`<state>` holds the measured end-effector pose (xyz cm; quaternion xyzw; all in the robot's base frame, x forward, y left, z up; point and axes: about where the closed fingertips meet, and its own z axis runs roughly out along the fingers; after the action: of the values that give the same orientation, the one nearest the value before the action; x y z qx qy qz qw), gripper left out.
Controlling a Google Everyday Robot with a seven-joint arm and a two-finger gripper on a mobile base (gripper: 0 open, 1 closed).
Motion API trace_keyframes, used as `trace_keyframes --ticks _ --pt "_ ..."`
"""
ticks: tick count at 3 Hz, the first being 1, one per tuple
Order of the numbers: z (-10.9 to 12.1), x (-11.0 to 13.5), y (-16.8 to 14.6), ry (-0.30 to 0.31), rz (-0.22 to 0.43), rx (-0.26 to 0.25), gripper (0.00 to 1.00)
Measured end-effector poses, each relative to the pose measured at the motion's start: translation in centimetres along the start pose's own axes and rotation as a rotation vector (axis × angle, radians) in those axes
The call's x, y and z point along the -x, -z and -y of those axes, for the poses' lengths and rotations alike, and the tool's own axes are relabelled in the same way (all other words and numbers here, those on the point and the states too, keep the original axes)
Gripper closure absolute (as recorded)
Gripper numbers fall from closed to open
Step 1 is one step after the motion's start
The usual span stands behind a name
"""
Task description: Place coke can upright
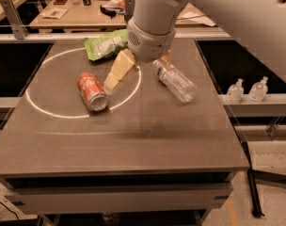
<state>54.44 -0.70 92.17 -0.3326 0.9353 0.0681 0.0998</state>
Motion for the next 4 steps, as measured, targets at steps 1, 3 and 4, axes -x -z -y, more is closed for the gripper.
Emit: trace_keyframes --ticks 1,3,4 --pt "-1.2 2.0 -1.8 -0.028 -0.042 -0.002 0.00" --pt "-3.5 6.3 -4.4 -0.054 -0.082 0.018 0.00" --pt "-4.4 8.1 -5.1 -0.062 -0.094 0.040 0.00"
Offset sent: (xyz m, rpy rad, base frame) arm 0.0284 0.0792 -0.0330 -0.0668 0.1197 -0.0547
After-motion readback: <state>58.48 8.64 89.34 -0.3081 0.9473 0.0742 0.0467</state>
